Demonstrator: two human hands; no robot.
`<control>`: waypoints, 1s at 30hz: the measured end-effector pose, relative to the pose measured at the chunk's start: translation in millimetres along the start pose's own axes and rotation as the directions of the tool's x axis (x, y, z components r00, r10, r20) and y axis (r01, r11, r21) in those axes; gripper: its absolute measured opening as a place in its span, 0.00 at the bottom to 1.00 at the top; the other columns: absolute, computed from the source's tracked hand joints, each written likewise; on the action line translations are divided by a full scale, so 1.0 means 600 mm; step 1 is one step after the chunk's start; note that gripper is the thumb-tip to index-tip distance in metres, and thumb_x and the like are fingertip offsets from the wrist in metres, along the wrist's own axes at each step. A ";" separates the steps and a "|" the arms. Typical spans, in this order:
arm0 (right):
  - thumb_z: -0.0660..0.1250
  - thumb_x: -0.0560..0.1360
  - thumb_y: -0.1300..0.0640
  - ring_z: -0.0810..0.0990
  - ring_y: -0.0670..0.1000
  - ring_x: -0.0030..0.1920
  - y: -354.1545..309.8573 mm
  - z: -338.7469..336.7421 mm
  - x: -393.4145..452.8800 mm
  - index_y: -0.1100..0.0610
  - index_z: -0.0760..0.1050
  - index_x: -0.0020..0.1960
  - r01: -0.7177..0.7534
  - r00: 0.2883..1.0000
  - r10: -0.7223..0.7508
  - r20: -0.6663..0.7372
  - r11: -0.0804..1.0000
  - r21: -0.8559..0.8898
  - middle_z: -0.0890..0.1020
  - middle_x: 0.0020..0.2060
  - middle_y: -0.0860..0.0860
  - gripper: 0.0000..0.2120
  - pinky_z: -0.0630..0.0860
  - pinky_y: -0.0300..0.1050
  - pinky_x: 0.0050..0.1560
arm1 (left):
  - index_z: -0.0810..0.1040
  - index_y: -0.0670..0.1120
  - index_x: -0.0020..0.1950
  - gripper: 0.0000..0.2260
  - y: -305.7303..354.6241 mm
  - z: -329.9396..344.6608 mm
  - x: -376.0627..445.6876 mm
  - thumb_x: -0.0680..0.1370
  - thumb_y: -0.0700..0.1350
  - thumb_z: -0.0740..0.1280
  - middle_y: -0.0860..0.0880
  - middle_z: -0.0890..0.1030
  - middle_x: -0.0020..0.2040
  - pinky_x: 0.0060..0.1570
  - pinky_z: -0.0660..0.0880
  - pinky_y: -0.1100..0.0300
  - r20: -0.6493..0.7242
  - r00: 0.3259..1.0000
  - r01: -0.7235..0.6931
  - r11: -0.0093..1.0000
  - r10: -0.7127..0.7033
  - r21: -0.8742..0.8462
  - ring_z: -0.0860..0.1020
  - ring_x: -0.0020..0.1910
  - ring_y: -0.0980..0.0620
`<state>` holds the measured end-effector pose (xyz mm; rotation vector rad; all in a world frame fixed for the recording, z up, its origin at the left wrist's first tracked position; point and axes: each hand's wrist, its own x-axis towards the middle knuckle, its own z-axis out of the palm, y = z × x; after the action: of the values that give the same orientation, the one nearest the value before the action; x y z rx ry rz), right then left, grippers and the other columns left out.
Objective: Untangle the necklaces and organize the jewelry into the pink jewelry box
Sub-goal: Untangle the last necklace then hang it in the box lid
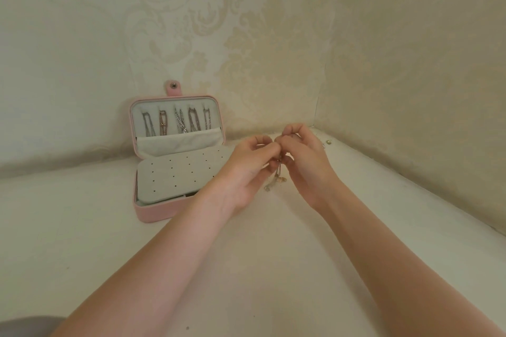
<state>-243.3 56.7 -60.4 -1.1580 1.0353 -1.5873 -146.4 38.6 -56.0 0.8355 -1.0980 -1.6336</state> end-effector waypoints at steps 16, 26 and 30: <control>0.59 0.74 0.67 0.65 0.49 0.29 0.002 -0.027 0.012 0.59 0.67 0.43 -0.136 0.885 0.197 -0.422 0.976 0.170 0.67 0.30 0.52 0.04 0.67 0.40 0.31 | 0.73 0.49 0.48 0.14 0.037 -0.003 -0.016 0.71 0.31 0.61 0.53 0.72 0.35 0.35 0.67 0.63 0.004 0.966 -0.255 0.959 0.257 0.120 0.69 0.32 0.55; 0.58 0.74 0.69 0.68 0.47 0.26 -0.008 -0.036 0.019 0.57 0.65 0.40 -0.079 0.934 0.192 -0.301 0.933 0.352 0.68 0.29 0.50 0.09 0.66 0.41 0.33 | 0.75 0.47 0.40 0.08 -0.003 -0.006 0.007 0.77 0.39 0.61 0.50 0.73 0.33 0.20 0.61 0.68 -0.067 0.983 -0.100 0.801 0.172 0.590 0.71 0.21 0.58; 0.59 0.73 0.70 0.63 0.45 0.24 -0.017 -0.050 0.023 0.56 0.66 0.38 -0.115 0.977 0.163 -0.138 0.946 0.304 0.67 0.30 0.48 0.11 0.60 0.40 0.33 | 0.76 0.45 0.39 0.11 0.033 -0.014 0.001 0.79 0.42 0.59 0.50 0.74 0.31 0.17 0.58 0.69 -0.204 0.978 -0.014 0.986 0.048 0.166 0.68 0.19 0.58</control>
<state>-276.4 49.4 -53.8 -0.7483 0.9217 -1.6750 -132.5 33.2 -40.5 1.0655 -1.1007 -1.4077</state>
